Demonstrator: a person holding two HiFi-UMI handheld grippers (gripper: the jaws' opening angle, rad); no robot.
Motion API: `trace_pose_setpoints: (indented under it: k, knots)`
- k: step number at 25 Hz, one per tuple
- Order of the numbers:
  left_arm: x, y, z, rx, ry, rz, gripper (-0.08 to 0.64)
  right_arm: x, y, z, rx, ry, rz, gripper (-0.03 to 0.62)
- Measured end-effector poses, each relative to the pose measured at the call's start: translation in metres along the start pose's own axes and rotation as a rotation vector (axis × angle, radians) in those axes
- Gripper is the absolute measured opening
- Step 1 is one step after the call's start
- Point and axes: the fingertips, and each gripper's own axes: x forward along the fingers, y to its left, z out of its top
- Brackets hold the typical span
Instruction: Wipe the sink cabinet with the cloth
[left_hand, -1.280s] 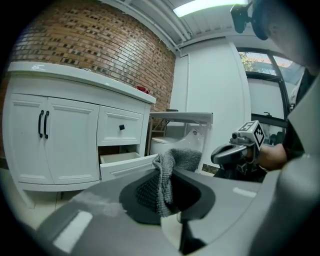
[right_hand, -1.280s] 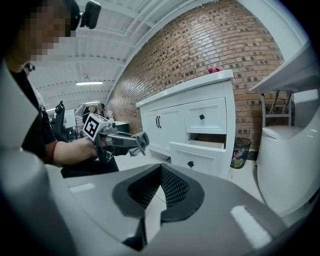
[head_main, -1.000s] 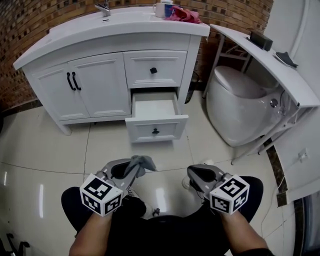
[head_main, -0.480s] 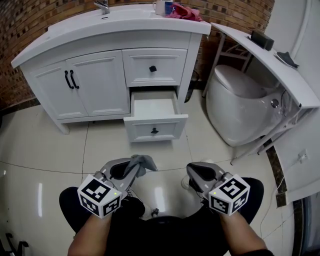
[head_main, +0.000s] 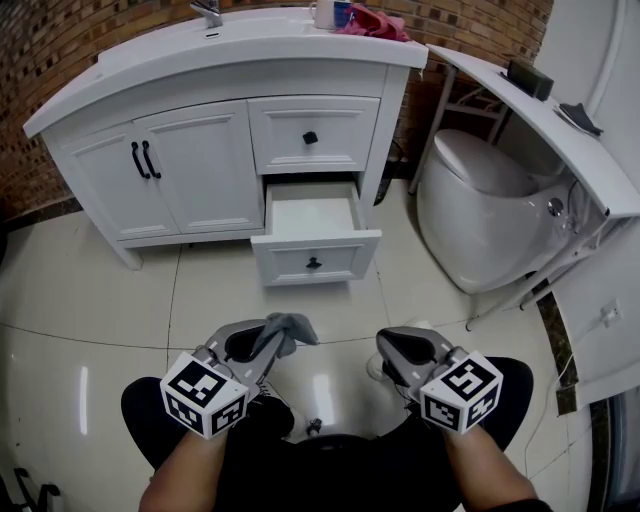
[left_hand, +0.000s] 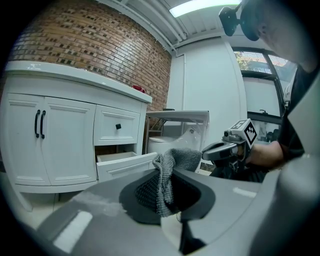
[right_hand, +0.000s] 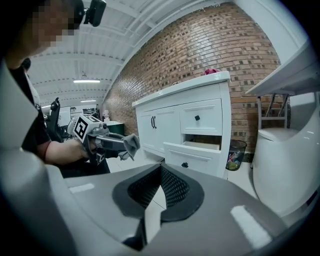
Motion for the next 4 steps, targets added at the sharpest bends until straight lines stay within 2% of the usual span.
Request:
trace_pose_setpoints:
  k: [4]
  knots:
    - [0.0, -0.0008, 0.0037, 0.01, 0.002, 0.003, 0.037, -0.0008, -0.002, -0.0004, 0.008, -0.003, -0.001, 0.003]
